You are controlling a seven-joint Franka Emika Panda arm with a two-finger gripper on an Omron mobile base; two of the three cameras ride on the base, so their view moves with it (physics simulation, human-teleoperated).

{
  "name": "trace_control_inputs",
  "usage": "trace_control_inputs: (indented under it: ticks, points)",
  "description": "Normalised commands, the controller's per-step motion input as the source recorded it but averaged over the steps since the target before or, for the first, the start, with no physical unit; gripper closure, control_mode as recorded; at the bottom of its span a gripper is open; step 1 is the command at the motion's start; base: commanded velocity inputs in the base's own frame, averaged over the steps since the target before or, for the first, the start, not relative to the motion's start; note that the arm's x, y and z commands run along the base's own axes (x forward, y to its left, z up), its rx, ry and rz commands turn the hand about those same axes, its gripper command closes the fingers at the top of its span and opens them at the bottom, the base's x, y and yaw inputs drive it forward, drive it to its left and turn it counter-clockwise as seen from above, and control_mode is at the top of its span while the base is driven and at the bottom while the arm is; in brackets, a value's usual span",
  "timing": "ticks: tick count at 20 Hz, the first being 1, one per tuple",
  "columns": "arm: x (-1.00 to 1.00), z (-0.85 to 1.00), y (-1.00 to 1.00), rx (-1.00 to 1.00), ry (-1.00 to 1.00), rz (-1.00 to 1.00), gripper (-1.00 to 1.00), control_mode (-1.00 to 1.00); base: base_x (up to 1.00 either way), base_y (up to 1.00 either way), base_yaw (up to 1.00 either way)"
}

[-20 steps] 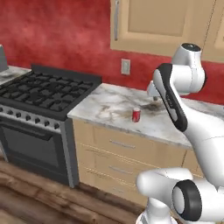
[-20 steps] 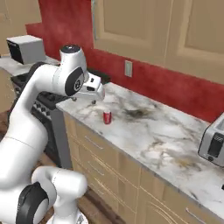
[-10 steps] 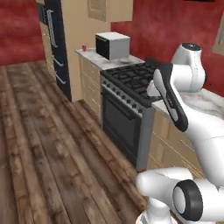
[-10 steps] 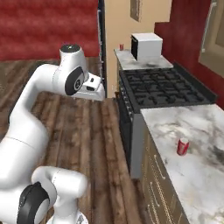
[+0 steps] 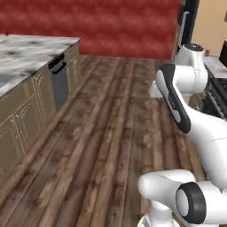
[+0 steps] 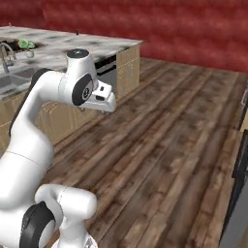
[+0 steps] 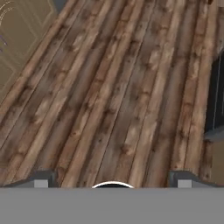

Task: Four empty soda cans are scattered around the kitchen. Gather all the cans and cluster them next to the stove for recycling.

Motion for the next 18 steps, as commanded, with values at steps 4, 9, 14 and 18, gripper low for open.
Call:
trace_control_inputs:
  ticks: [4, 9, 14, 18]
  points:
    - [0.0, 0.0, 0.0, 0.0, 0.0, 0.0, -1.0, 1.0, 0.0, -0.03, 1.0]
    - [0.0, 0.0, 0.0, 0.0, 0.0, 0.0, -1.0, 1.0, 0.02, -0.05, 0.98]
    - [0.0, 0.0, 0.0, 0.0, 0.0, 0.0, -1.0, 1.0, 0.27, -0.28, 0.45]
    - [0.0, 0.0, 0.0, 0.0, 0.0, 0.0, -1.0, 1.0, 0.42, -0.35, 0.1]
